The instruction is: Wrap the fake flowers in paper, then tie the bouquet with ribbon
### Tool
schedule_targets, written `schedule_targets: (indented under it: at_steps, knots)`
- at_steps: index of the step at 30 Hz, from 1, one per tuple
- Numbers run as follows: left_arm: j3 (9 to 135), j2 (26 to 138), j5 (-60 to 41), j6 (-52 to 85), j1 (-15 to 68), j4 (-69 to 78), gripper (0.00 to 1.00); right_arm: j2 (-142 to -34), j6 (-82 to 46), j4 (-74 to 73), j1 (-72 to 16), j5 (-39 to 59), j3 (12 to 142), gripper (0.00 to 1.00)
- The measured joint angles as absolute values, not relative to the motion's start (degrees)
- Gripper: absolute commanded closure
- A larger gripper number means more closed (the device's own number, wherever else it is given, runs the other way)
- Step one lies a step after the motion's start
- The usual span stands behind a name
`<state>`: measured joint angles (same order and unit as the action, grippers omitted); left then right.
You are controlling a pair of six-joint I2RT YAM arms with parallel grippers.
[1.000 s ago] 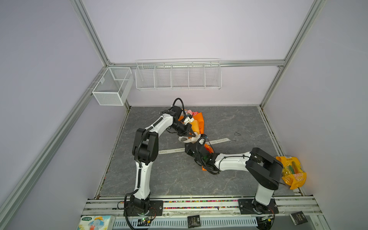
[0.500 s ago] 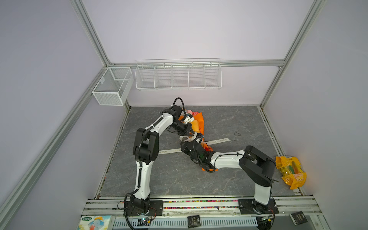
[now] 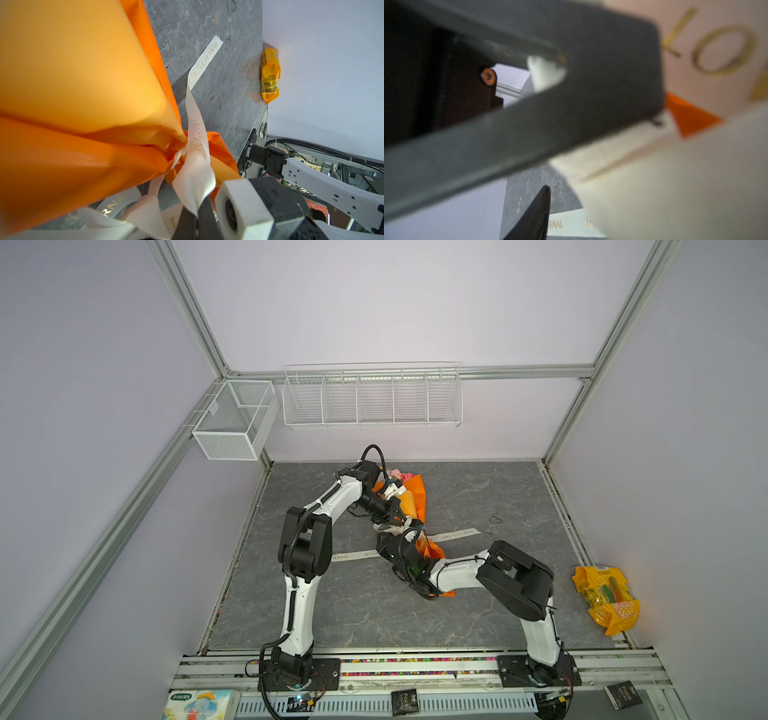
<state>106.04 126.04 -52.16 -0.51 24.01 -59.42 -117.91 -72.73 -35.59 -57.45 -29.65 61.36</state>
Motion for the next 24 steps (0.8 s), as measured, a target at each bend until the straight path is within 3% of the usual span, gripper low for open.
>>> schedule_targets:
  at_steps: [5, 12, 24]
  knots:
    - [106.3, 126.0, -52.4, -0.7, 24.0, -60.0, 1.0, -119.1, -73.1, -36.8, -57.5, -33.1, 62.4, 0.59]
    - [106.3, 126.1, -52.6, -1.1, 24.0, -60.1, 1.0, -119.1, -74.0, -38.1, -57.5, -37.0, 62.2, 0.92]
    - [106.3, 126.6, -52.6, -1.1, 24.0, -60.1, 1.0, -111.9, -73.7, -37.9, -57.5, -31.3, 53.9, 0.93]
